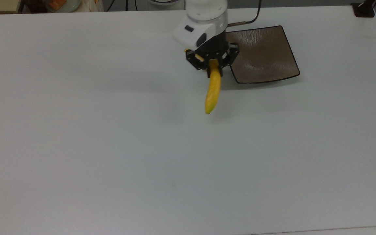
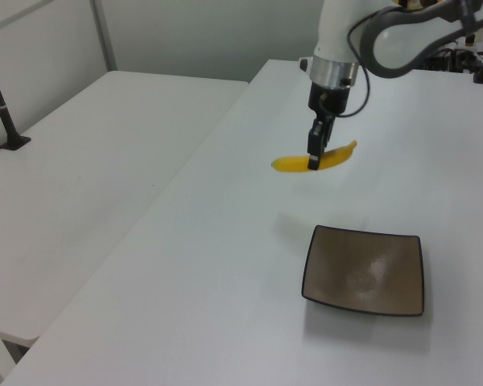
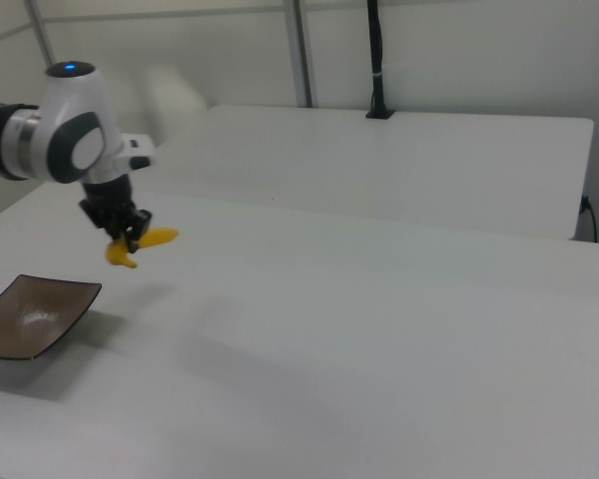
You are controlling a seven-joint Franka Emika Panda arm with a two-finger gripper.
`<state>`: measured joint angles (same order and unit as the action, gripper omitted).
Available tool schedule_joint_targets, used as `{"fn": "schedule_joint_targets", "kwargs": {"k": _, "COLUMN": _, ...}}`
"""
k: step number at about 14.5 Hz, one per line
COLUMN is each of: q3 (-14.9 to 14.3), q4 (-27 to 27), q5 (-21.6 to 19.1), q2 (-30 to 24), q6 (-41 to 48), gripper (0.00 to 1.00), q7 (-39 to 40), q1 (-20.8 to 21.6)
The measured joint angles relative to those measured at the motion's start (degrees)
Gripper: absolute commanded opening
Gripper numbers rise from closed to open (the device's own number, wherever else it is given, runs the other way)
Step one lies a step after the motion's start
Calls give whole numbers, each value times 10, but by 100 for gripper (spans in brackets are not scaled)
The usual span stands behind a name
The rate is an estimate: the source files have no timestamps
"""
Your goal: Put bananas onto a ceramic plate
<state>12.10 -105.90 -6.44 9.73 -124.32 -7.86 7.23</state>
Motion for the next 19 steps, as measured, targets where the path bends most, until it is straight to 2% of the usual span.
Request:
{"fn": "schedule_joint_targets", "kwargs": {"k": 8, "q3": 88, "q4": -53, "q5": -18, "q2": -47, "q6": 14, "gripper": 32, "q7": -40, "q1": 15}}
{"fn": "schedule_joint_targets", "kwargs": {"k": 9, "q3": 94, "q4": -55, "q5": -18, "q2": -48, "q6": 21, "gripper": 38, "q7": -49, "q1": 24}}
{"fn": "schedule_joint_targets", "kwargs": {"k": 10, "q3": 101, "q4": -55, "q5": -18, "q2": -49, "q6": 30, "gripper": 59, "q7": -55, "q1": 31}}
{"fn": "schedule_joint_targets", "kwargs": {"k": 11, "q3": 109, "q4": -55, "q5": -18, "q2": -49, "q6": 40, "gripper": 92, "q7": -60, "q1": 36}}
{"fn": "schedule_joint_targets", "kwargs": {"k": 12, "q3": 117, "q4": -55, "q5": -18, "q2": -49, "q6": 47, "gripper": 100, "q7": -65, "q1": 38}}
{"fn": "schedule_joint_targets", "kwargs": {"k": 14, "q3": 127, "q4": -55, "q5": -18, "q2": -49, "q6": 54, "gripper": 100, "q7": -74, "q1": 39}}
{"fn": "schedule_joint_targets", "kwargs": {"k": 19, "q3": 127, "q4": -53, "q5": -18, "q2": -51, "q6": 54, "gripper": 100, "q7": -76, "q1": 34}}
